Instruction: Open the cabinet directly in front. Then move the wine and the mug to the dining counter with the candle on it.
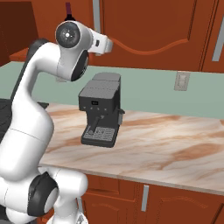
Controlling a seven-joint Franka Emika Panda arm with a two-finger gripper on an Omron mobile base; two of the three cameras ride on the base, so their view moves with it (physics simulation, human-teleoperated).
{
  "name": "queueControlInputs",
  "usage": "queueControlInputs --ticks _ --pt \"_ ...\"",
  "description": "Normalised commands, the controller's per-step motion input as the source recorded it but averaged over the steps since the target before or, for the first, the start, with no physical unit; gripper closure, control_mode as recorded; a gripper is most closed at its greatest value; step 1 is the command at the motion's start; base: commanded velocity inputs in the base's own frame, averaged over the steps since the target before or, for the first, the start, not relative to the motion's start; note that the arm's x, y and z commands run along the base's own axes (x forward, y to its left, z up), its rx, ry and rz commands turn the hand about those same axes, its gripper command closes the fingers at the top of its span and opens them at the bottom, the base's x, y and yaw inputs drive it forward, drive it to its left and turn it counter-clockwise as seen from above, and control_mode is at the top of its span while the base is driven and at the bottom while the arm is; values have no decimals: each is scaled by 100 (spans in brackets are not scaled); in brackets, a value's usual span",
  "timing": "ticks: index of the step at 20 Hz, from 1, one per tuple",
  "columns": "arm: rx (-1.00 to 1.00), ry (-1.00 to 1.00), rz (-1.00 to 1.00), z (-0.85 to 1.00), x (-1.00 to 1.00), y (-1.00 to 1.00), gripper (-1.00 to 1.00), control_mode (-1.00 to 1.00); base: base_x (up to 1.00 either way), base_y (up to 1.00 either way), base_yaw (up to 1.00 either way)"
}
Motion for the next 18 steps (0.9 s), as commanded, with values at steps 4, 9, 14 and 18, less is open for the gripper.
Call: queueControlInputs --ticks 4,9,14,18 --pt "0 0 0 0 46 -2 -100 -100 0 0 0" --pt "0 0 0 0 46 0 -100 -100 0 0 0" --pt "0 0 0 0 46 -7 -100 -100 0 0 0" --pt "0 0 0 0 47 -14 -100 -100 0 0 0"
